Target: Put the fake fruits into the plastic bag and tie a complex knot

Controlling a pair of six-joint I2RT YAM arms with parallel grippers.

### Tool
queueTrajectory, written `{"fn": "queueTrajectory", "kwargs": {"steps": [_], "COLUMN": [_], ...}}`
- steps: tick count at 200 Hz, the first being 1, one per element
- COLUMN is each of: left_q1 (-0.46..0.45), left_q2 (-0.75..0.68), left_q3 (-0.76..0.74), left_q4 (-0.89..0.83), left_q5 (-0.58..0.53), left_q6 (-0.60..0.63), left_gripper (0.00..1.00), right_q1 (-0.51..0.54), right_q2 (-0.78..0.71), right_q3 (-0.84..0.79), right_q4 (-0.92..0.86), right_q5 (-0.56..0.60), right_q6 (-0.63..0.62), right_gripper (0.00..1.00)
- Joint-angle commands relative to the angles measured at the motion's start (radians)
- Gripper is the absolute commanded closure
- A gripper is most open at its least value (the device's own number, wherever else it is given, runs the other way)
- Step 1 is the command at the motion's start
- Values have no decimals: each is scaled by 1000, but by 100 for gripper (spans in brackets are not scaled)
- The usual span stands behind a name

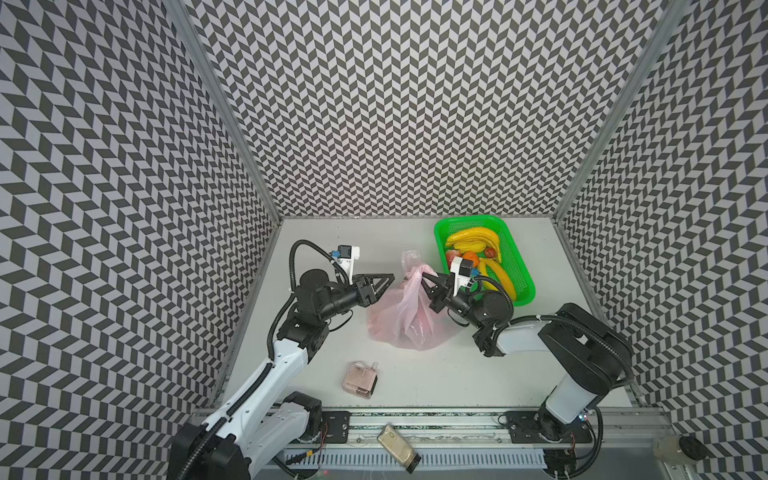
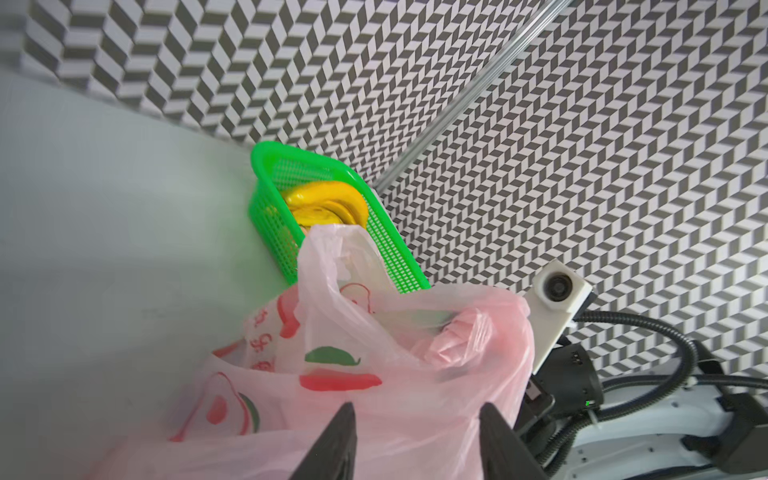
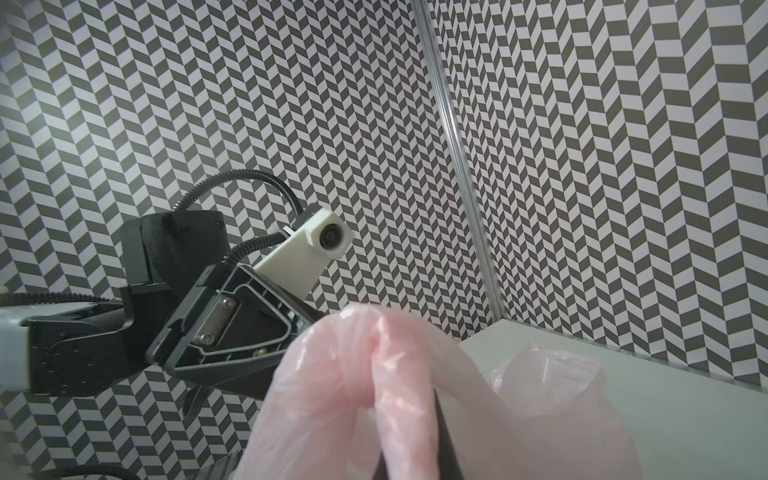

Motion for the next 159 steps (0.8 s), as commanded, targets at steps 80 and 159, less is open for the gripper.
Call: {"fn": "queueTrajectory", "kwargs": {"steps": [80,159], "left_q1": [-1,-110], "left_q2": [-2,39], "left_q3": [-67,-109], "left_q4": [198,246], "left_q5": [-4,-27], "left_q6": [-410,-407], "left_gripper": [52,73], "right_q1": [0,17], "right_q2": [88,100], "right_q3": [29,106], "right_q4": [300,268], "right_q5": [-14,-24], "right_q6": [55,71], "right_gripper": [100,100]}}
